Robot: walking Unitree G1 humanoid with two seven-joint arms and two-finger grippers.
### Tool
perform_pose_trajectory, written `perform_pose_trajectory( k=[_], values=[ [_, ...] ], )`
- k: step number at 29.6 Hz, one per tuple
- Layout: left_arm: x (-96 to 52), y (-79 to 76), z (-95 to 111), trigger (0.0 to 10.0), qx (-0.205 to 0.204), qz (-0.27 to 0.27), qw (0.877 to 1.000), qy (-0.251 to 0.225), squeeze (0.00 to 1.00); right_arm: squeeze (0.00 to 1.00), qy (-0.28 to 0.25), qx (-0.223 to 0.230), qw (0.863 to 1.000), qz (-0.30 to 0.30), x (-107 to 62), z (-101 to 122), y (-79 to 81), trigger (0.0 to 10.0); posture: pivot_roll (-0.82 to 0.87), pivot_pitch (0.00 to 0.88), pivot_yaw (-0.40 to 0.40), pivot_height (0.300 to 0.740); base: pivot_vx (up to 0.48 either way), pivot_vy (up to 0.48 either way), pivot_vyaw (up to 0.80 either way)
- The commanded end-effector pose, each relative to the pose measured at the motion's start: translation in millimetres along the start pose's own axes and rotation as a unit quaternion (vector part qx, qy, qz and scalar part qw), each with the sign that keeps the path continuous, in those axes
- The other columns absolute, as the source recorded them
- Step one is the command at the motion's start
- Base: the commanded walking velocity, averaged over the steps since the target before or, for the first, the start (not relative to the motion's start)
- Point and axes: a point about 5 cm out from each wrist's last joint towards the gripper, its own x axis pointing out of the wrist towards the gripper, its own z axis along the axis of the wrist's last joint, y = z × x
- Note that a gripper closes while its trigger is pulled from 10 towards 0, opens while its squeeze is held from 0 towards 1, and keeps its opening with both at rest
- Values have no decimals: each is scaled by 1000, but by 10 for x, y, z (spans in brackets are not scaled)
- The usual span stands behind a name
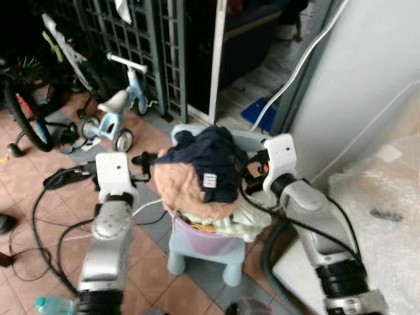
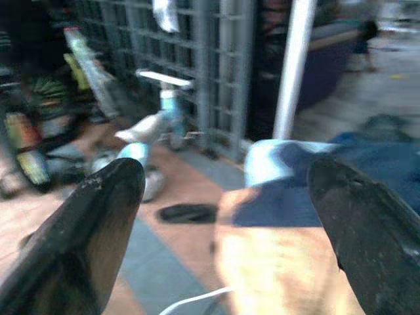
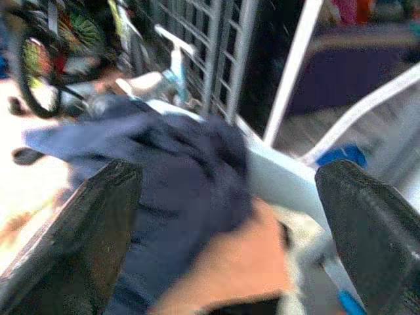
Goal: Clothes washing
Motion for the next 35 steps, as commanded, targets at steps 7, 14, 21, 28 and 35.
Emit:
perform_pose_trajectory(
  k=[7, 14, 21, 28, 35],
  values=[
    [-18, 138, -1, 10000, 16, 18, 1000, 5, 0, 0, 15, -4, 999, 36, 33, -32, 102, 10000, 2, 0, -20, 740, 362, 0, 0],
    [-55, 185, -12, 10000, 21, 25, 999, 11, 0, 0, 16, -41, 997, 66, 42, -80, 189, 10000, 23, 0, -27, 740, 307, 0, 343],
    [-98, 196, -27, 10000, 23, 27, 999, 20, 0, 0, 34, -19, 997, 62, 68, -148, 224, 10000, 35, 0, -27, 740, 0, 0, 255],
    [-155, 191, -27, 10000, 26, 26, 999, 28, 0, 0, 67, -10, 995, 67, 139, -265, 273, 10000, 55, 0, -25, 740, 0, 0, 0],
    [-355, 264, -92, 10000, 52, 32, 996, 63, 0, 0, 145, 7, 987, 68, 297, -518, 462, 10000, 115, 5, -40, 740, 0, 0, 0]
  ],
)
